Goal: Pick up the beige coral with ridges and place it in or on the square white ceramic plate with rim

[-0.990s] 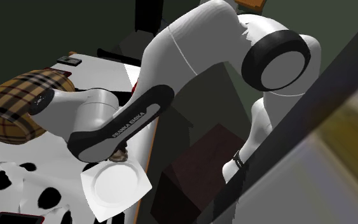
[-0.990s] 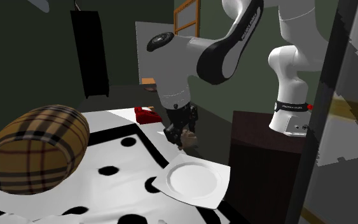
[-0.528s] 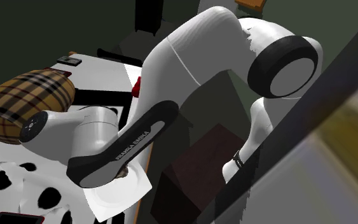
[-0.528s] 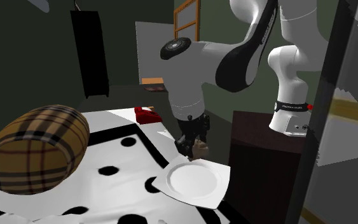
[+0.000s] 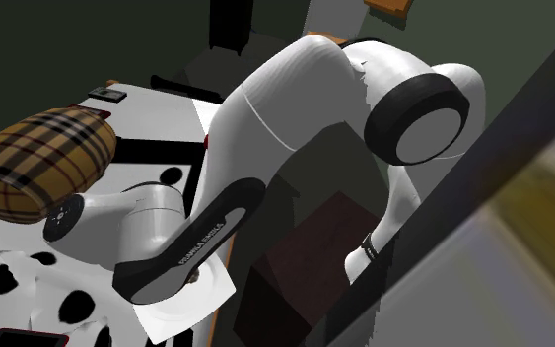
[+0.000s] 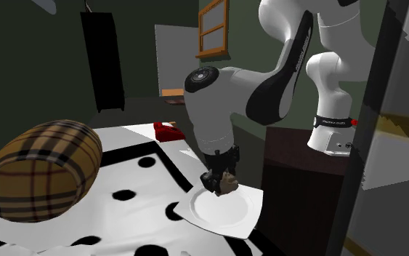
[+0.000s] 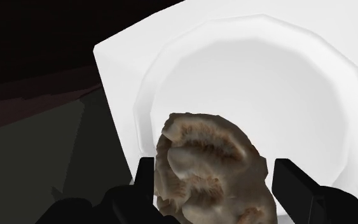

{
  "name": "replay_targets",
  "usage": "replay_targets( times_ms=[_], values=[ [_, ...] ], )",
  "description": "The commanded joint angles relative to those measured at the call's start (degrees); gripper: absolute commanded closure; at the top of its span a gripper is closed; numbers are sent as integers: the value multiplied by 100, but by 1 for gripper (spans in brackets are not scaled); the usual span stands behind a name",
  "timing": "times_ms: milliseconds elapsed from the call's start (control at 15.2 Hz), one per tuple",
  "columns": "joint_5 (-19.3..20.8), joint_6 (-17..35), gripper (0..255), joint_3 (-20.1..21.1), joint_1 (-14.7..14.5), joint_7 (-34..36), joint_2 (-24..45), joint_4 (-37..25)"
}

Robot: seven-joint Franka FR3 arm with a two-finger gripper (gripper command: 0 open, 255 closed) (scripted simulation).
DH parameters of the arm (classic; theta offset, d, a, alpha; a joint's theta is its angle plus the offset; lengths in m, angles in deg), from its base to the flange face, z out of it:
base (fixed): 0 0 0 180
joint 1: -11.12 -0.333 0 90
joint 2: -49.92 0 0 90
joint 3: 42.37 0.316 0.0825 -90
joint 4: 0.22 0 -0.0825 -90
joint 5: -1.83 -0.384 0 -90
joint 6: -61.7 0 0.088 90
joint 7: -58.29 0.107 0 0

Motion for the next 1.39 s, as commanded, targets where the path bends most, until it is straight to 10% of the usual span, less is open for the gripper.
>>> replay_targets(
  times_ms=[0,792,858,1320],
  values=[
    [1,79,255,2,-3,21,129,-53],
    [9,247,255,-1,0,53,372,-124],
    [9,247,0,-1,1,53,372,-125],
    [-28,-85,0,24,-32,29,229,-311]
  ],
)
